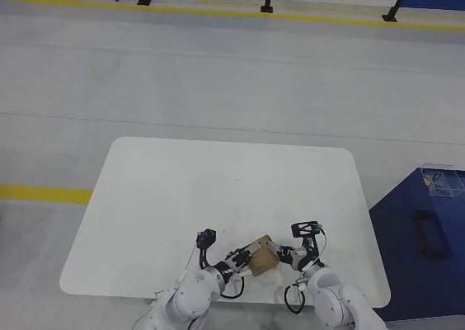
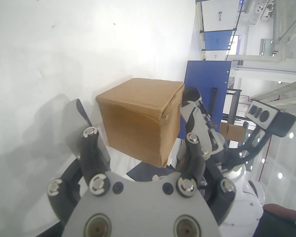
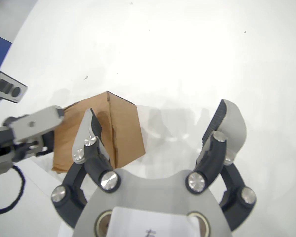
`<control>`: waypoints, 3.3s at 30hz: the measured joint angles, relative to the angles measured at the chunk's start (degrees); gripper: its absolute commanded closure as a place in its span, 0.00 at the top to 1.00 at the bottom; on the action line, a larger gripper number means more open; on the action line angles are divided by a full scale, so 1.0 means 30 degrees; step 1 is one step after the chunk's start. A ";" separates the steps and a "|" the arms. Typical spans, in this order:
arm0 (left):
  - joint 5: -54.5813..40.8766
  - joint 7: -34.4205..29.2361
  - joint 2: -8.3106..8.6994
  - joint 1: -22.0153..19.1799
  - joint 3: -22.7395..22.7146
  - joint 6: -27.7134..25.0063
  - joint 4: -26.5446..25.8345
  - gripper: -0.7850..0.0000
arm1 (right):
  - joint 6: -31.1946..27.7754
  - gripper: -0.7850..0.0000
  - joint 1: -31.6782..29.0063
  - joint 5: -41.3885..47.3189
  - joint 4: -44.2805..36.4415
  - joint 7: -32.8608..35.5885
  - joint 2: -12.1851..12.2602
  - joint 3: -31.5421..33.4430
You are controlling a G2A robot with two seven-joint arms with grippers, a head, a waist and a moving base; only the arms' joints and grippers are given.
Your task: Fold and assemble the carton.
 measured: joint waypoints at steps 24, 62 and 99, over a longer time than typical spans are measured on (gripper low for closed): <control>0.9566 0.2132 0.1289 0.1452 -0.0017 -0.8709 -0.2726 1.00 | 0.0900 1.00 0.0620 0.1046 0.0137 0.0606 0.0060 0.1231; 2.2380 0.3015 0.2288 0.0176 0.0685 -1.0874 -0.1708 0.00 | -0.1013 1.00 0.1554 0.1461 0.1377 0.1026 0.0073 0.0446; 1.0134 0.3930 0.2450 0.1108 -0.1987 -0.6097 -0.3212 0.00 | -0.0945 1.00 0.0293 0.3241 -0.0202 0.0299 0.0225 0.1569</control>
